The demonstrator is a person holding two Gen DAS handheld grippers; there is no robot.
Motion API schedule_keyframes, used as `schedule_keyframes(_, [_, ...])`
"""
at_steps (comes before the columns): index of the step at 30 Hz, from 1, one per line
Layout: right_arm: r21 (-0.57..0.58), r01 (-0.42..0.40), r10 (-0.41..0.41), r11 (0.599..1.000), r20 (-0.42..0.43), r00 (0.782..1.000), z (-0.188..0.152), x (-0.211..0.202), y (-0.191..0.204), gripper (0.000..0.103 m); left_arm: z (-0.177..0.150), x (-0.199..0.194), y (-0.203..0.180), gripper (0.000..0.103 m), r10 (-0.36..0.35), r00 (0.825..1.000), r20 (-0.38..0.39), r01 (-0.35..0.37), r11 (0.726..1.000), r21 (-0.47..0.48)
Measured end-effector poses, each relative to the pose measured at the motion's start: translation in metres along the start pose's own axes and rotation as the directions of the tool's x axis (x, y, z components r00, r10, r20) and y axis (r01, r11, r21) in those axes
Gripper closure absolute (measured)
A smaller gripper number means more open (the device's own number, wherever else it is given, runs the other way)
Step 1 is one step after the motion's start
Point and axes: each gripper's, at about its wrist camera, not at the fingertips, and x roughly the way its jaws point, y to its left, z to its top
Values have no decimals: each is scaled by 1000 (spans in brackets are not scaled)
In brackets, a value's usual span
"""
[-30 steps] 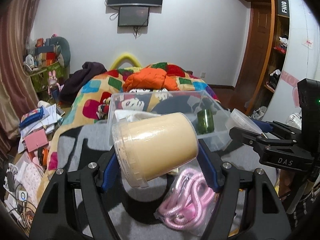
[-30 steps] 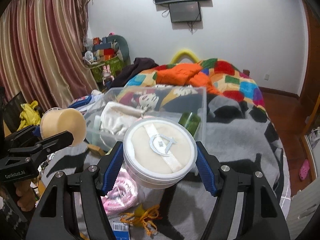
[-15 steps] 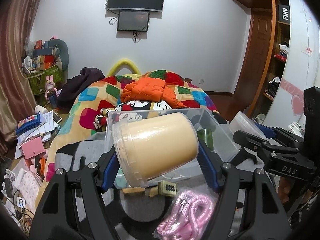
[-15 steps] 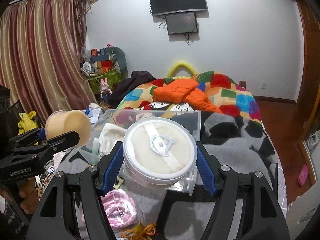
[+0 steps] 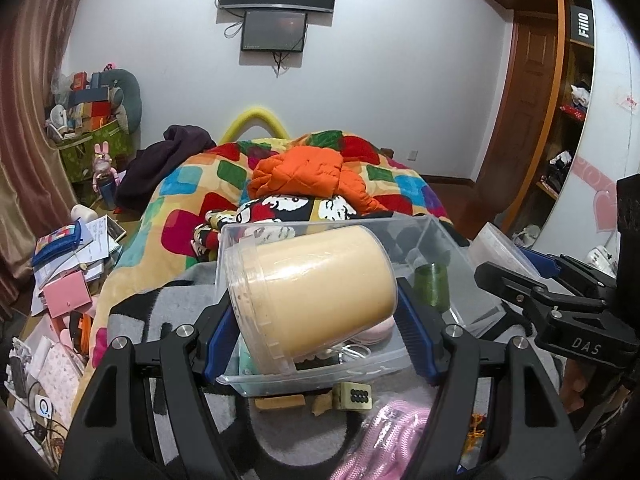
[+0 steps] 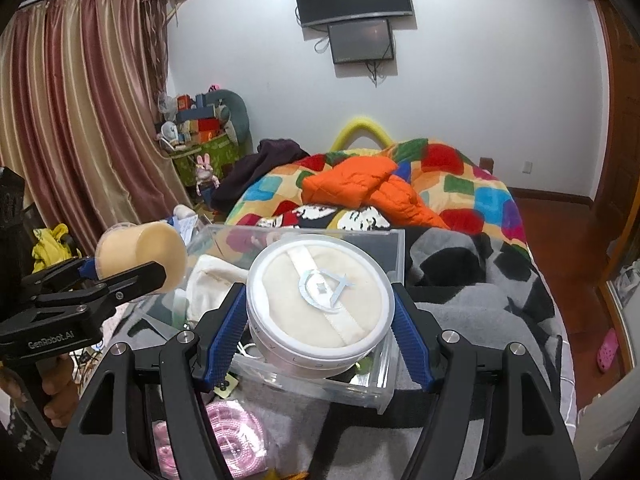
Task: Organize objects
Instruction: 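Carry the white jar and beige roll over the clear box with both grippers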
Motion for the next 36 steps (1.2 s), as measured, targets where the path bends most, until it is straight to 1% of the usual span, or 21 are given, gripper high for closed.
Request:
schedule_keyframes(7, [6,9,-9,1000,-57,998,-7,22,-4,37,-3,18,0,32,8,1000,-30,-8,1000,8])
schedule_keyframes(11, [19,2,-1,1000,-78,997,-11,32,-8,37,-3,28,-1,32,12,999,-45,-12,1000,10])
schedule_keyframes(15, [19,-3,5,1000,-95,996,-13,39,-7,37,-4,36,0,32,19,998,-55,-19,1000,12])
schedule_keyframes(20, [8,-2,3,1000,-118,993,-16,49,-6,37,-7,47,1,32,45,997,-70,-44,999,24])
schedule_keyframes(23, [-10,10,-11,1000,-115,993,-16,51,-2,37,-9,53,2,32,46,995,-85,-44,999,23])
schedule_keyframes(30, [-23,-3,0,1000,-135,991,-16,60,2,37,-11,63,5,32,46,993,-105,-44,999,16])
schedule_keyframes(32, [-40,16,-21,999,-132,991,-16,63,4,37,-12,65,6,35,48,993,-104,-46,999,17])
schedule_keyframes(34, [-46,16,-22,999,-133,991,-16,64,5,37,-12,66,6,38,49,993,-104,-47,999,19])
schedule_keyframes(36, [-50,10,-16,999,-138,990,-16,66,7,37,-12,66,6,38,47,994,-103,-46,999,18])
